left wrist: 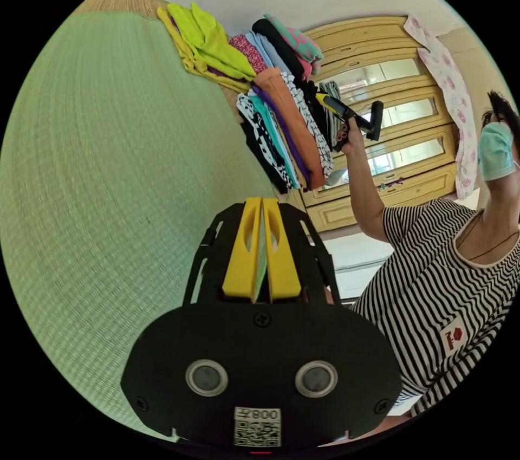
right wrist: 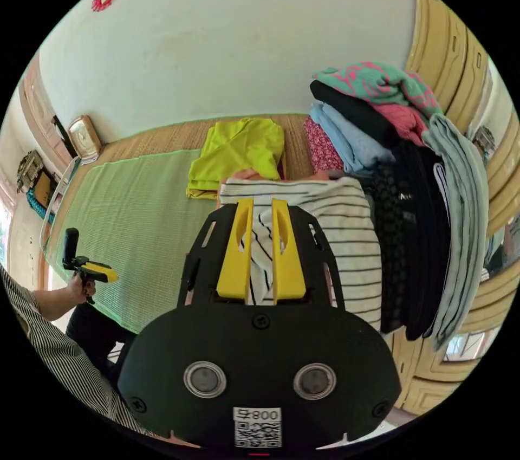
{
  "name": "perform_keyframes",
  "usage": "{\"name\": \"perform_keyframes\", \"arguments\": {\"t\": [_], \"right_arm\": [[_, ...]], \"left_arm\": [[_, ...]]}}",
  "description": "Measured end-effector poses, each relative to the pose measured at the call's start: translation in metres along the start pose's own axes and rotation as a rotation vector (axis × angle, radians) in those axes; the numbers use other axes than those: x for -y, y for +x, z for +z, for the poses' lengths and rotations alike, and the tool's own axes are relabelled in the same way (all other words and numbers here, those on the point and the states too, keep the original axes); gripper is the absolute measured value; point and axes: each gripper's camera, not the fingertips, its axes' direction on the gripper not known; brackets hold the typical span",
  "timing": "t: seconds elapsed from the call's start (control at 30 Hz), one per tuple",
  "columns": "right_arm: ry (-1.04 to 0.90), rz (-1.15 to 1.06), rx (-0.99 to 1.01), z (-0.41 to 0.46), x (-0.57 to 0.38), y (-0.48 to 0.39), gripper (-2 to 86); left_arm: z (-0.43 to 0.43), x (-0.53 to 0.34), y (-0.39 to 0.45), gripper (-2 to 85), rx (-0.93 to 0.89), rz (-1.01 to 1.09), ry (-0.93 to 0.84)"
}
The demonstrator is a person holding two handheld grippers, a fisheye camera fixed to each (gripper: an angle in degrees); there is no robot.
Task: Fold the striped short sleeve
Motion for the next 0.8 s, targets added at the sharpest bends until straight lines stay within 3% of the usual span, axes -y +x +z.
{"name": "perform_keyframes", "arguments": {"t": [0.17, 0.47, 0.8], "right_arm": [[-0.028, 0.030, -0.010, 0.028, -0.054, -0.022, 8.8], [-0.092, 0.061, -0.128, 0.103, -0.093, -0.037, 9.6], [-0.049, 0.156, -0.103, 0.126, -0.148, -0.021, 1.5]], "left_arm": [[0.014, -0.043, 0.022, 0.3, -0.095, -0.016, -0.040], [0.009, -0.076, 0.046, 0.3, -0.101, 0.018, -0.014], [-0.015, -0.126, 0.053, 0.3, -0.084, -0.004, 0.031]]}}
